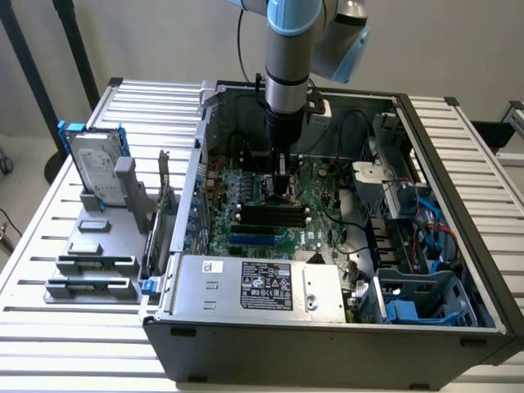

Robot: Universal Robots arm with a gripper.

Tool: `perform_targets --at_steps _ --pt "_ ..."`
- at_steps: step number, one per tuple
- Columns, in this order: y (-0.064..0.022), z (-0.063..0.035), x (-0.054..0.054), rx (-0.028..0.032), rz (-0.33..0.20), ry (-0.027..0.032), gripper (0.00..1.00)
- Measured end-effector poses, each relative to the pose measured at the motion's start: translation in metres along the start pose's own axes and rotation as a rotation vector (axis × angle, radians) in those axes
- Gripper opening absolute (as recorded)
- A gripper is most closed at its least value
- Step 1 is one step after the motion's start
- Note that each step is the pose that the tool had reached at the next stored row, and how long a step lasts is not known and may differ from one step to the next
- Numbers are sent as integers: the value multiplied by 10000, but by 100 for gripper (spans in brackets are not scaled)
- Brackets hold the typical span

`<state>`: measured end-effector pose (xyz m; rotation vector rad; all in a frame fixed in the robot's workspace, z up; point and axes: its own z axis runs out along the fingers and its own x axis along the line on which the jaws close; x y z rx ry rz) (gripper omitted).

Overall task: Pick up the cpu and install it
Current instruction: 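Place the cpu into insertion slot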

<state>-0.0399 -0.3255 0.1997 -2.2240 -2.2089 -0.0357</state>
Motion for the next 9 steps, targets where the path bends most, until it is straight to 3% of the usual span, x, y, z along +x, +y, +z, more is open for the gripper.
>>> perform_targets --at_steps 9 --pt "4 13 4 0 6 -7 55"
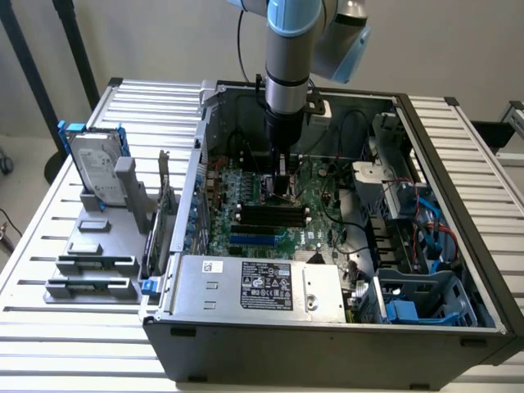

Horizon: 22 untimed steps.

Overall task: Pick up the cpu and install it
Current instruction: 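Place the cpu into insertion slot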

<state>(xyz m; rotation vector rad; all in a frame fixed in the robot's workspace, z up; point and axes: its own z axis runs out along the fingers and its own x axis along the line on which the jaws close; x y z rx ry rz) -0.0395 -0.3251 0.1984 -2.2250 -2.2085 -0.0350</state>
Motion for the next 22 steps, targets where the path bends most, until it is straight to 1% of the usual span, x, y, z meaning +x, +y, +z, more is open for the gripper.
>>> perform_targets --at_steps 6,7,9,10,22 --pt "-1 2 0 0 15 0 55" --pt "0 3 0 -1 19 0 56" --pt "0 3 0 0 28 0 56" --pt "0 3 0 -1 33 0 63" --pt "0 3 14 -1 68 -1 63"
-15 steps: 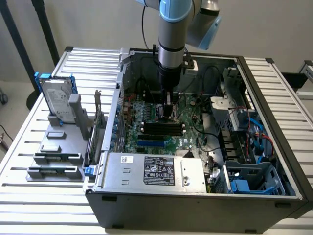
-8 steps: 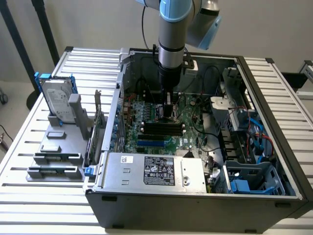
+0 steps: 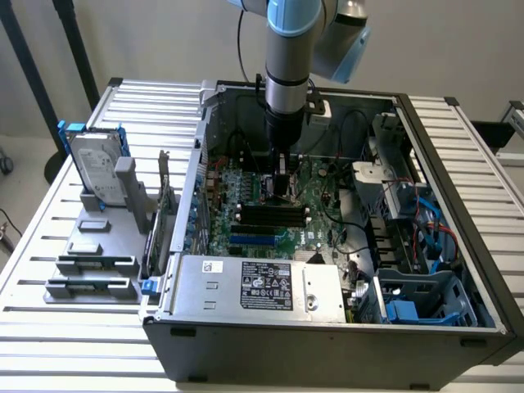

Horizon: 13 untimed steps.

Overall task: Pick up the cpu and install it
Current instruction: 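Place the cpu into insertion slot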

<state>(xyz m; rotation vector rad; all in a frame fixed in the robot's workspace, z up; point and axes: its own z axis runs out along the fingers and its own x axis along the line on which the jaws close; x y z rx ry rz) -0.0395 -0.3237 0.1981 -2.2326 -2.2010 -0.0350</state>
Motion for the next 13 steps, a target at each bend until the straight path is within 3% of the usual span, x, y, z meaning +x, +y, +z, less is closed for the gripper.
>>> perform_targets --at_steps 13 --pt "0 6 8 -5 4 61 63"
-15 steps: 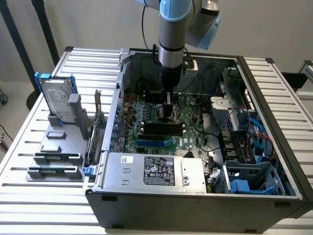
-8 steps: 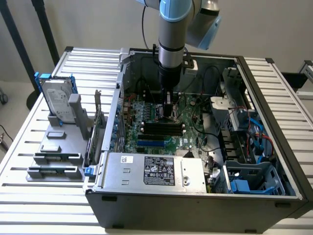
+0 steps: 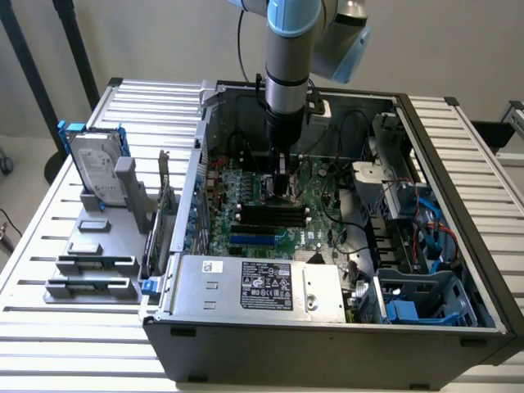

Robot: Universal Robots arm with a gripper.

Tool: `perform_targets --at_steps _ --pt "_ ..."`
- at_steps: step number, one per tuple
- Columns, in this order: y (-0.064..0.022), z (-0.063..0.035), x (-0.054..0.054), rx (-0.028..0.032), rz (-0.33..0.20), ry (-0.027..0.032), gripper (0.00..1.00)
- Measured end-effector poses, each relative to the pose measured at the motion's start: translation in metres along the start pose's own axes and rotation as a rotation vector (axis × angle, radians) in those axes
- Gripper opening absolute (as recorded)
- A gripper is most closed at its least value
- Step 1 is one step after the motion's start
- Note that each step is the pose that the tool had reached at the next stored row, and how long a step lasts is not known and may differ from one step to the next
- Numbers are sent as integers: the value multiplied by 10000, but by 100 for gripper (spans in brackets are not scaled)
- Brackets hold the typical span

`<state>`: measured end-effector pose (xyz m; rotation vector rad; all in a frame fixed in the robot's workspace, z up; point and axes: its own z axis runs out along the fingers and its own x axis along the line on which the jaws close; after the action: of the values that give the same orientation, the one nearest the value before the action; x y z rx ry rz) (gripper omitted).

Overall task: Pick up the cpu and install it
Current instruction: 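Place the cpu into insertion slot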

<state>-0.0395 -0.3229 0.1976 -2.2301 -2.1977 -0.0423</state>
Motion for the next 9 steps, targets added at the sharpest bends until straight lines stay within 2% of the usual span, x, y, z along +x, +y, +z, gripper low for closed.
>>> perform_targets --at_steps 9 --pt "-8 -121 -24 1 1 2 63"
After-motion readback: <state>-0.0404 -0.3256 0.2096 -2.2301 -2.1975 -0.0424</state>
